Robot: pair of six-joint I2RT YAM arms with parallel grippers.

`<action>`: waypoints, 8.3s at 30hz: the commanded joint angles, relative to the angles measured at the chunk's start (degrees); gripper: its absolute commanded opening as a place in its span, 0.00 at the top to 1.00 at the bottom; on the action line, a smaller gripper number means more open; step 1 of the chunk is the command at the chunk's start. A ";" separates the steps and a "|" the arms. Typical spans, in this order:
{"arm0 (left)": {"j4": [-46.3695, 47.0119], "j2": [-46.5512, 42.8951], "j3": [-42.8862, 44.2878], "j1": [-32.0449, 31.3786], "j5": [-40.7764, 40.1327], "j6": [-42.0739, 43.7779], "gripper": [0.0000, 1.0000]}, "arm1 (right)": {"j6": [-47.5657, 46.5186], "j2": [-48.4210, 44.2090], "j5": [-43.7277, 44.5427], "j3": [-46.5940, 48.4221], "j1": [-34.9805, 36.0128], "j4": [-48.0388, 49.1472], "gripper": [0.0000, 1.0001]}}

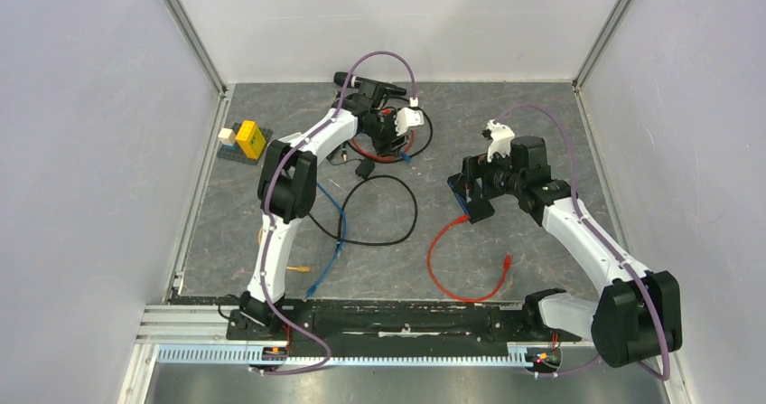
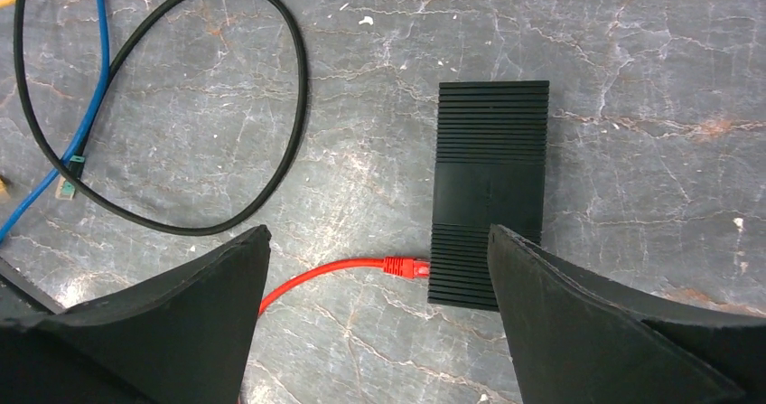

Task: Insert the plug into the switch port
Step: Pick up the connector from the center of the board, then insert the connector into the switch port.

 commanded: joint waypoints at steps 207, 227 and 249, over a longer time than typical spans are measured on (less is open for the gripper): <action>18.90 -19.96 -30.91 -16.31 -15.82 -41.93 0.98 | -1.58 21.97 0.15 -1.19 -11.74 12.70 0.28; 19.25 -13.97 -27.74 -23.12 -19.09 -48.49 0.98 | 3.72 24.92 -6.25 -6.75 -12.09 19.00 0.40; 19.27 -10.67 -24.24 -28.75 -20.56 -49.38 0.98 | 6.23 18.78 -1.12 -8.43 -12.71 16.67 0.36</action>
